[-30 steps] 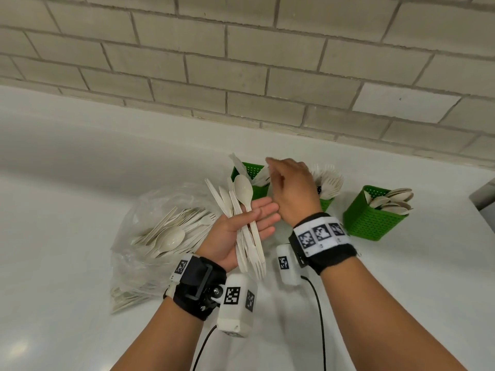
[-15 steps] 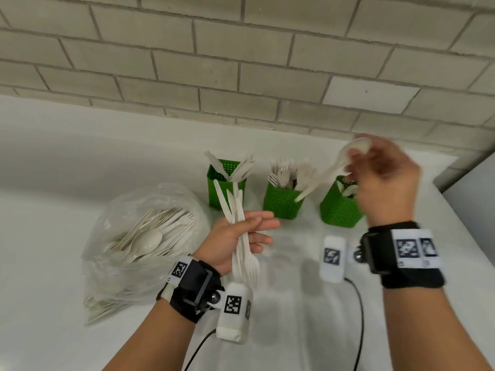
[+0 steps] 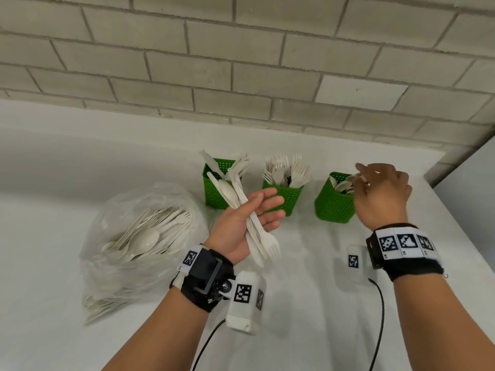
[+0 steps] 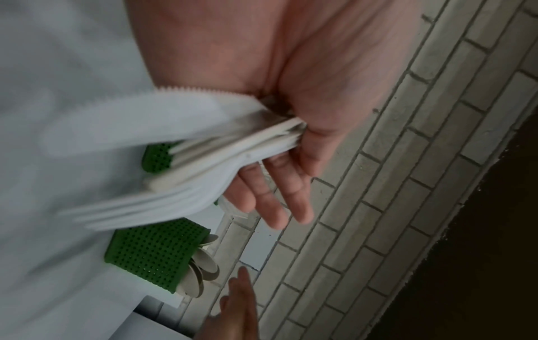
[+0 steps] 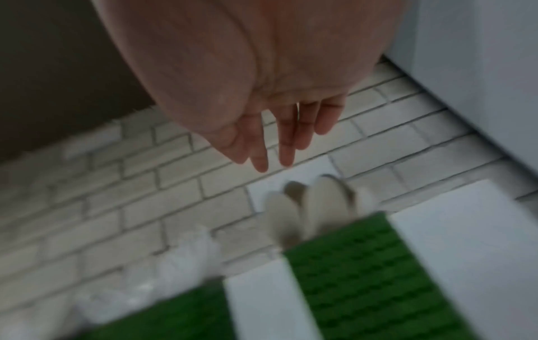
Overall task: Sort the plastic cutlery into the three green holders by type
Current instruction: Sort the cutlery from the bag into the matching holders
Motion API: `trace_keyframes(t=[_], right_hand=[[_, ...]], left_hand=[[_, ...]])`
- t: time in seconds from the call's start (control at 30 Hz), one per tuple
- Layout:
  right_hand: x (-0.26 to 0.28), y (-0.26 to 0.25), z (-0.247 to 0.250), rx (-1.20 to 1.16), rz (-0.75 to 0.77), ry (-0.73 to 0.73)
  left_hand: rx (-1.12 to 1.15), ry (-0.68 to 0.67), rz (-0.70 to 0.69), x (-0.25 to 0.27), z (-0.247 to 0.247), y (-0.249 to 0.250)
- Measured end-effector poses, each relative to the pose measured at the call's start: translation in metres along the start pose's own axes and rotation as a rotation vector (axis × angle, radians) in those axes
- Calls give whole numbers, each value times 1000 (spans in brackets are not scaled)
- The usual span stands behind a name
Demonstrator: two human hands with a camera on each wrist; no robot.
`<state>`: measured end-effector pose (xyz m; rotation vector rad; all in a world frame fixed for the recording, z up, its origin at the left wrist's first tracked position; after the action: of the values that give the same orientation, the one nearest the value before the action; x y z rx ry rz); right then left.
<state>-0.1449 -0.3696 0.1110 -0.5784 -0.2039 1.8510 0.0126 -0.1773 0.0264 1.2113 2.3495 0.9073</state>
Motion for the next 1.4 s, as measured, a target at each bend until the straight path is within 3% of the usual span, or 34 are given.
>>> trace_keyframes(t=[0.03,0.07,0.17,0.2,0.23,0.37,0.7,0.8,0.9,1.0,1.13,1.3,1.4], right_hand=[[11,-15,5,-145,56,-15],[24,-31,4,-304,87,-125],[98,-83,-44,-498,48,-839],[123,-94,-59,-507,30,-995],[141,-102,-69,-530,40,-1056],[151,-111,-81,-639,86,-917],[121,-96,-65,-835,31,-811],[103,-85,-49,-1115,-87,-676],[80,-63,-34,-1517,-315,-520],[70,-54,-29,-1759,-469,-515],[70,-49,-32,-1754,-508,-500],[98,-62,-61,-1762,-606,-706],[101,-65,-68,-1781,-644,-715]], left_hand=[[17,11,-19,-1,2,3],[32,27,-42,-3,4,6],[59,82,-124,-9,9,16],[55,97,-152,-11,11,19],[41,107,-176,-13,12,22],[8,126,-213,-16,18,25],[175,142,-128,-16,30,31],[209,145,-110,-13,32,32],[178,148,-110,-12,36,33],[196,153,-112,-12,38,34],[246,135,-151,-15,35,40],[300,124,-200,-16,33,50],[280,116,-222,-15,34,55]])
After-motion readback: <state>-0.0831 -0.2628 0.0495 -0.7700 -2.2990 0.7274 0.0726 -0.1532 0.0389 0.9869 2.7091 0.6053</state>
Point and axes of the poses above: each hand's wrist, its own x-axis away from the middle knuckle, its own z-axis out of the back of the hand, y = z × x, the point moved 10 cm from there along -x, towards the middle knuckle, and after that the axes turned 15 degrees about -z, right-handed, at the moved point
